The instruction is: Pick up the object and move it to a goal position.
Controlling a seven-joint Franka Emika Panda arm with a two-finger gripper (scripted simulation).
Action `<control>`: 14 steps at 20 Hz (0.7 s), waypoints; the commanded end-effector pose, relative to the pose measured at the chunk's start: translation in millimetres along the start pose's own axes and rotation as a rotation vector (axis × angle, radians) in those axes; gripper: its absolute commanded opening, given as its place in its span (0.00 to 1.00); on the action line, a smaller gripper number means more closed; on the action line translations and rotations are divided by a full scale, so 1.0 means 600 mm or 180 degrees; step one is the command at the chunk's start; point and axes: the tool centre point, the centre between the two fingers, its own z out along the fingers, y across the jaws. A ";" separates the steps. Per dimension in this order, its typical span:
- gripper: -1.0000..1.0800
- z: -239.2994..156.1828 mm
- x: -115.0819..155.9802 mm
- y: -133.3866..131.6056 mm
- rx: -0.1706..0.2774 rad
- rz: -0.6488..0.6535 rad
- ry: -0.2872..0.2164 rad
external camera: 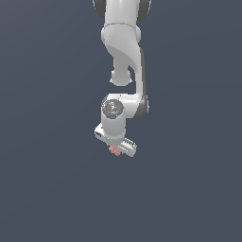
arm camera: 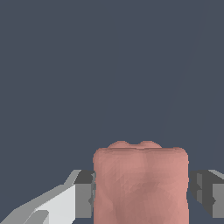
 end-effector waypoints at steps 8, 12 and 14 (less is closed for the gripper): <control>0.00 -0.001 -0.001 0.000 0.0002 -0.0001 0.0001; 0.00 -0.012 -0.006 0.002 0.0002 -0.0001 0.0001; 0.00 -0.021 -0.011 0.003 0.0002 -0.0001 0.0001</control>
